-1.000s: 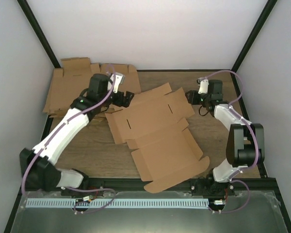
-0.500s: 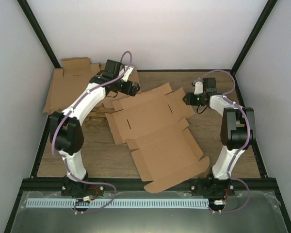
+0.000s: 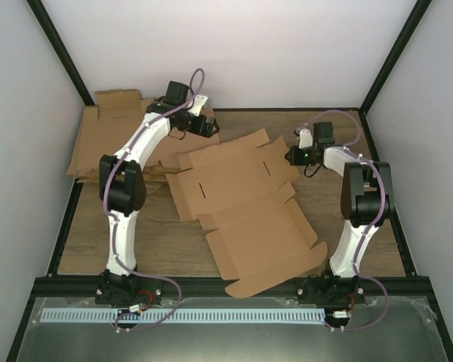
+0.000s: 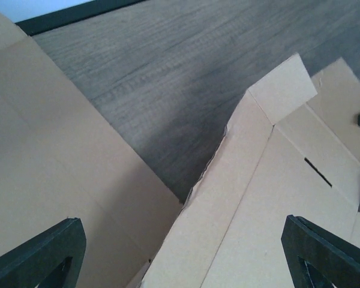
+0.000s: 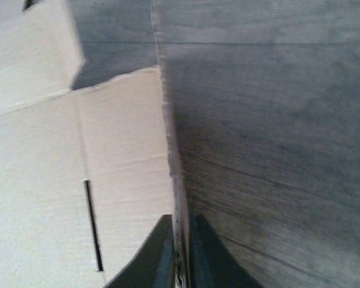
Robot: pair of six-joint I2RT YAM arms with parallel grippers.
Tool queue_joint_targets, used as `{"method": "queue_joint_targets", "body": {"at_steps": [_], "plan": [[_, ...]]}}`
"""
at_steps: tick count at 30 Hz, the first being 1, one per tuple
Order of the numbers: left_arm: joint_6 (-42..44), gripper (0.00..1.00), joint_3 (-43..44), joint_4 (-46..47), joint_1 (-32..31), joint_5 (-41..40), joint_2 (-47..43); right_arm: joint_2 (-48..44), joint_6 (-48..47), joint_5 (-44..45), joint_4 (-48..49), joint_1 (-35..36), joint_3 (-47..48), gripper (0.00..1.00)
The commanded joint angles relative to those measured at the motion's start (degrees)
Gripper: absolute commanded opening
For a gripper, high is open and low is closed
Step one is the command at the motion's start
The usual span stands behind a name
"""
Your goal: Fold the paper box
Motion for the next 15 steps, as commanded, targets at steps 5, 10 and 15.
{"method": "queue_joint_targets", "body": {"at_steps": [5, 10, 15], "plan": [[-2.55, 0.91, 6.64, -3.60, 6.01, 13.80, 6.41, -5.28, -1.91, -4.39, 7.34, 0.68, -2.87, 0.01], [-0.80, 0.90, 6.77, -4.66, 6.89, 17.60, 6.23, -12.21, -2.87, -3.71, 14.34, 2.29, -9.02, 0.01], [-0.32, 0.87, 6.17, -4.15, 6.88, 17.65, 4.07, -20.13, -5.36, -1.91, 20.76, 5.48, -15.43, 0.01]]}}
